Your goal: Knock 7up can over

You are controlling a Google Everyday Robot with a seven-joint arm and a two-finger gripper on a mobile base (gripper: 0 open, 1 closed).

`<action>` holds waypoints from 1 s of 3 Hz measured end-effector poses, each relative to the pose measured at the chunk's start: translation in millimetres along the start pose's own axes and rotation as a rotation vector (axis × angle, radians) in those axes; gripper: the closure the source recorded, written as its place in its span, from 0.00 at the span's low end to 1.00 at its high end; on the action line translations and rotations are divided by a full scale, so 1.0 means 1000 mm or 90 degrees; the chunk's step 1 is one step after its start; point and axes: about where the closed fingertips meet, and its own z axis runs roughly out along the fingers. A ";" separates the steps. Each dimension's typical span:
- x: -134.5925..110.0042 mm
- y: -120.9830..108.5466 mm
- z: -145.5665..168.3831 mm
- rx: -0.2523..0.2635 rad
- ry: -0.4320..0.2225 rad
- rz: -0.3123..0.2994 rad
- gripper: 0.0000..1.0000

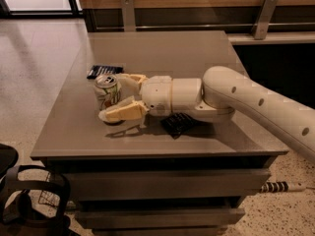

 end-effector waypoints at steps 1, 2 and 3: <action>-0.001 0.001 0.001 -0.002 0.000 -0.001 0.48; -0.002 0.002 0.003 -0.005 -0.001 -0.001 0.72; -0.002 0.004 0.005 -0.007 -0.001 -0.002 0.96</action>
Offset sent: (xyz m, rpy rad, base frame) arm -0.0006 0.0013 0.0004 0.0002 -0.0005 0.0030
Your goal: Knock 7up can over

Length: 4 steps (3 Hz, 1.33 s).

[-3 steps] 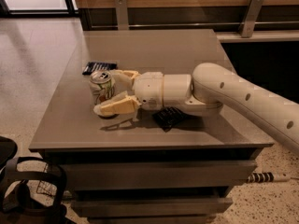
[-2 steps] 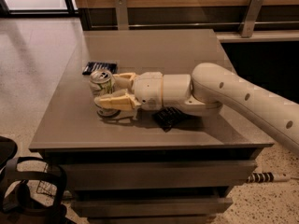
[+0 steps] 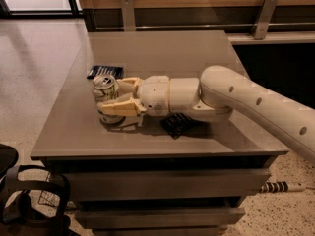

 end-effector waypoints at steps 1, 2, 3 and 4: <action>-0.001 0.001 0.001 -0.002 0.000 0.000 1.00; -0.001 0.001 0.001 -0.002 0.000 0.000 1.00; -0.009 0.004 -0.010 0.013 0.027 -0.003 1.00; -0.021 0.010 -0.029 0.047 0.070 -0.006 1.00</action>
Offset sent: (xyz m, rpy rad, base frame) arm -0.0006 0.0012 0.0003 0.0001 -0.0005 0.0024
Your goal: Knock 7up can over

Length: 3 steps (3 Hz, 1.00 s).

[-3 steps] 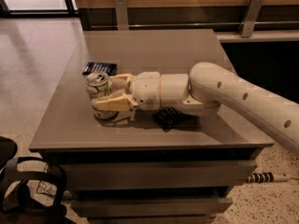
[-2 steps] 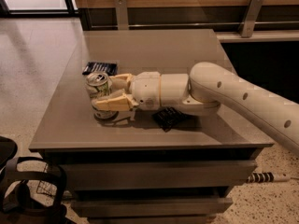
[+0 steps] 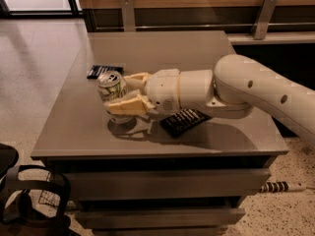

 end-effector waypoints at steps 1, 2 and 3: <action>-0.013 0.005 -0.015 0.029 0.049 -0.007 1.00; -0.029 0.004 -0.023 0.046 0.119 -0.016 1.00; -0.040 -0.001 -0.026 0.052 0.189 -0.022 1.00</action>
Offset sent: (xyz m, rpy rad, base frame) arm -0.0081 -0.0251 0.0455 -0.3334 0.0476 -0.1353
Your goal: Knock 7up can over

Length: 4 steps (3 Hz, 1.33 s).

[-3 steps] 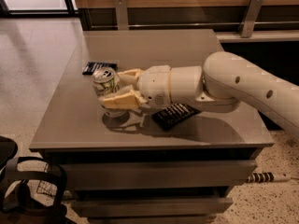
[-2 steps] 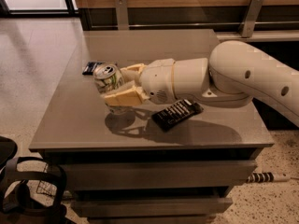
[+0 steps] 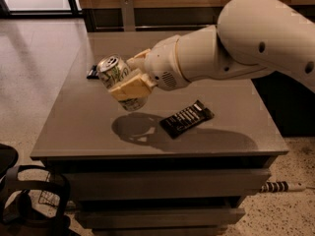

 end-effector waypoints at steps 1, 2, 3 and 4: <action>0.000 -0.010 0.003 0.005 0.084 -0.001 1.00; 0.007 -0.016 0.004 0.021 0.145 0.010 1.00; 0.020 -0.021 0.006 0.042 0.195 0.018 1.00; 0.029 -0.027 0.013 0.057 0.237 0.012 1.00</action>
Offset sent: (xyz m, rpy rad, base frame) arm 0.0251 -0.0177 -0.0220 -0.3279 0.0937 -0.1515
